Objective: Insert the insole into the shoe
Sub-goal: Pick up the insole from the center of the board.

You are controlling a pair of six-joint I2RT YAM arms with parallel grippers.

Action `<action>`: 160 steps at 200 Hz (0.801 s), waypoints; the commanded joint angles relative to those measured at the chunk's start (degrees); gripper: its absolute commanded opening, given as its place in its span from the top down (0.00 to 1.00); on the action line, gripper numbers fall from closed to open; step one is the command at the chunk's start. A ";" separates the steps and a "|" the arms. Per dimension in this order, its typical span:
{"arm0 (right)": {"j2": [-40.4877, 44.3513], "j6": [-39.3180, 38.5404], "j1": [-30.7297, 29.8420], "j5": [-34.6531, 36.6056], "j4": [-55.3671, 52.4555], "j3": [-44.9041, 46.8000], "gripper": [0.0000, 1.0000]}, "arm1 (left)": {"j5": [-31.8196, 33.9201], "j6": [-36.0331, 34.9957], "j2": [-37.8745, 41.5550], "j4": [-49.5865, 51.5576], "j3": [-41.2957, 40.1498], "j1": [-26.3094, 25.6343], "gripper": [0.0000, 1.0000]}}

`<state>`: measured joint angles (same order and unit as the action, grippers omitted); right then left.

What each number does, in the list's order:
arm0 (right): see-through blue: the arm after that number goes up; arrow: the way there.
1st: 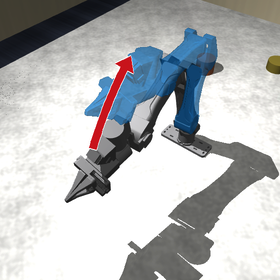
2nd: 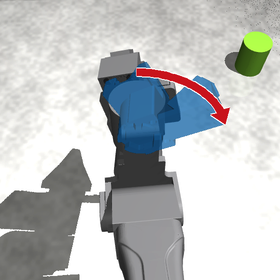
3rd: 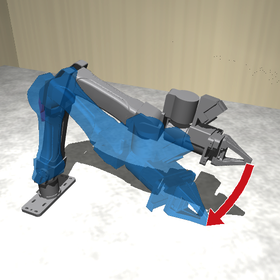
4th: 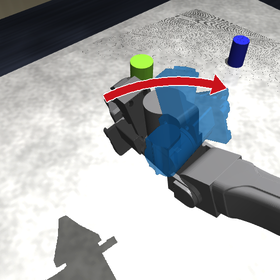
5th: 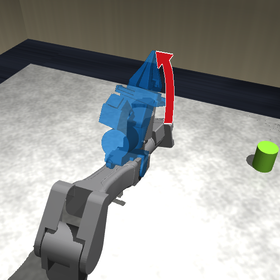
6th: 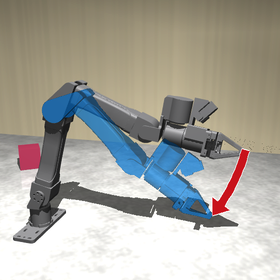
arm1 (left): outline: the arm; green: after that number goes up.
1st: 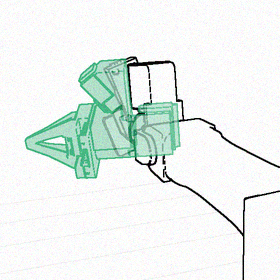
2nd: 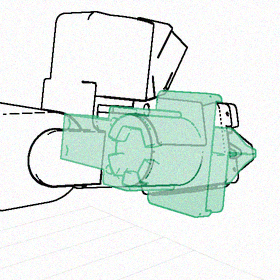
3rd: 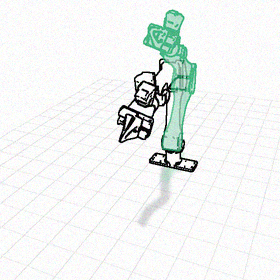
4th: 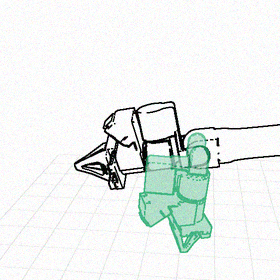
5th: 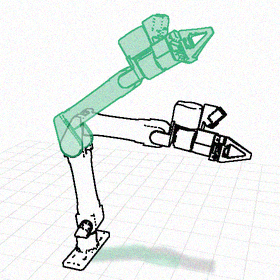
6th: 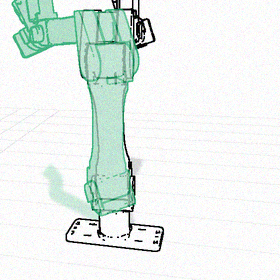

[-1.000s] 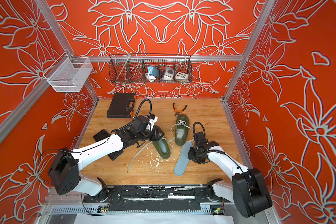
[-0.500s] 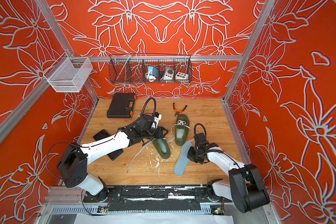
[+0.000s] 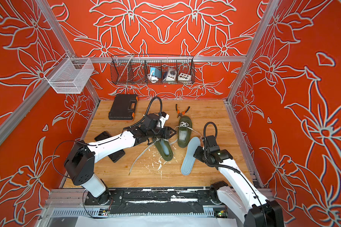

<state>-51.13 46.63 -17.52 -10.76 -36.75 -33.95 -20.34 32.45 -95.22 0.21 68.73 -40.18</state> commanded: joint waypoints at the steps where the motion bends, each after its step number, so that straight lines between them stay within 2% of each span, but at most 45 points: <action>1: -0.53 -2.36 0.03 4.75 -3.70 -5.28 1.00 | -4.27 1.96 -1.30 -3.82 1.93 0.17 0.53; 39: -7.43 -12.06 0.03 1.56 -5.12 -17.00 1.00 | -9.62 5.38 -2.20 -9.31 1.93 2.31 0.53; 80: -16.41 -17.96 -0.02 -8.58 -4.14 -24.69 1.00 | -10.51 5.06 -3.96 -11.36 2.62 3.53 0.51; 111: -19.69 -18.59 -0.06 -18.81 -0.97 -26.57 1.00 | -11.55 6.54 -4.45 -14.68 0.77 4.32 0.50; 160: -20.57 -20.95 -0.46 -24.56 -0.63 -26.95 1.00 | -12.87 7.37 -5.49 -15.78 0.16 5.38 0.50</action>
<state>-71.53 28.18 -17.63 -30.28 -38.26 -58.65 -31.24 38.94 -99.33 -12.91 69.30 -35.40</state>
